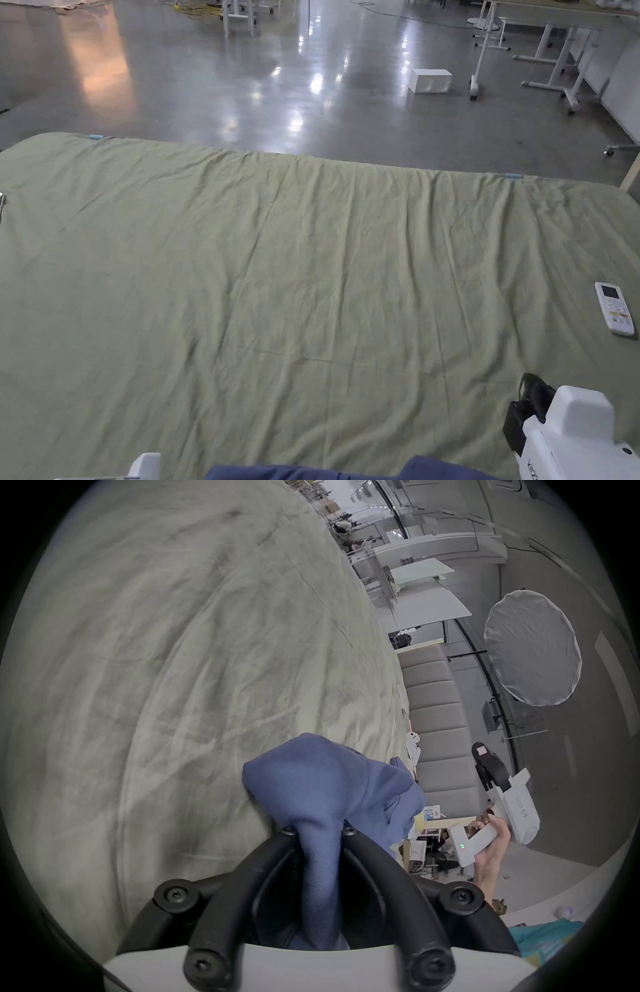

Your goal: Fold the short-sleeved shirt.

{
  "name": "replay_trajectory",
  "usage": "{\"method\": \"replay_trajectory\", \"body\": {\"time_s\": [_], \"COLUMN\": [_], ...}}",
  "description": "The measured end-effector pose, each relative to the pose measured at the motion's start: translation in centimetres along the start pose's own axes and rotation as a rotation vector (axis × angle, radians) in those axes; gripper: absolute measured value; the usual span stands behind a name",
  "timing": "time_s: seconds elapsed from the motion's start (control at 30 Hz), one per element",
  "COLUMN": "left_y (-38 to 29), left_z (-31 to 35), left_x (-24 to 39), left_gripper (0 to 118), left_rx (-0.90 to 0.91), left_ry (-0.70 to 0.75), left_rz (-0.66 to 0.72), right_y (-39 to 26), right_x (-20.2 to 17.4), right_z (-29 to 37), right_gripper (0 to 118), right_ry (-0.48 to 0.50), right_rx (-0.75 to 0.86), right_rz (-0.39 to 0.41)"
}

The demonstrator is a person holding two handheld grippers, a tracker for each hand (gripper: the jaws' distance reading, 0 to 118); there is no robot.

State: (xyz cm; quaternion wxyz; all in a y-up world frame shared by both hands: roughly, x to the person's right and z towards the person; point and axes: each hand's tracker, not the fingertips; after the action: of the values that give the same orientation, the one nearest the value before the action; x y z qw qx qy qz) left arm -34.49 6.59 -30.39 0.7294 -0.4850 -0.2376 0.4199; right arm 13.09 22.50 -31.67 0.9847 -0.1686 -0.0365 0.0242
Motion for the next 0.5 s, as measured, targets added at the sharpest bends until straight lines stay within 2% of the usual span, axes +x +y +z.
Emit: {"method": "replay_trajectory", "body": {"time_s": [0.1, 0.13, 0.23, 0.37, 0.5], "left_y": [1.1, 1.4, 2.6, 4.3, 5.4], "left_z": [1.3, 2.0, 4.3, 8.1, 10.2], "left_x": [0.4, 1.1, 2.1, 3.9, 6.3], "left_gripper": [12, 12, 12, 12, 12], "left_rx": [0.004, -0.006, 0.004, 0.028, 0.052], "left_ry": [-0.018, -0.036, 0.003, 0.131, 0.331], "left_rz": [-0.001, -0.04, -0.072, -0.114, -0.123], "right_y": [0.0, 0.0, 0.2, 0.3, 0.4], "right_x": [0.1, 0.1, 0.2, 0.1, -0.1], "right_z": [-0.1, -0.1, -0.2, -0.4, -0.5], "right_gripper": [0, 0, 0, 0, 0], "right_ry": [-0.002, -0.003, -0.001, 0.011, 0.023], "right_rx": [-0.003, -0.001, -0.002, 0.005, 0.009], "right_rz": [-0.006, -0.006, -0.001, 0.0, 0.003]}}
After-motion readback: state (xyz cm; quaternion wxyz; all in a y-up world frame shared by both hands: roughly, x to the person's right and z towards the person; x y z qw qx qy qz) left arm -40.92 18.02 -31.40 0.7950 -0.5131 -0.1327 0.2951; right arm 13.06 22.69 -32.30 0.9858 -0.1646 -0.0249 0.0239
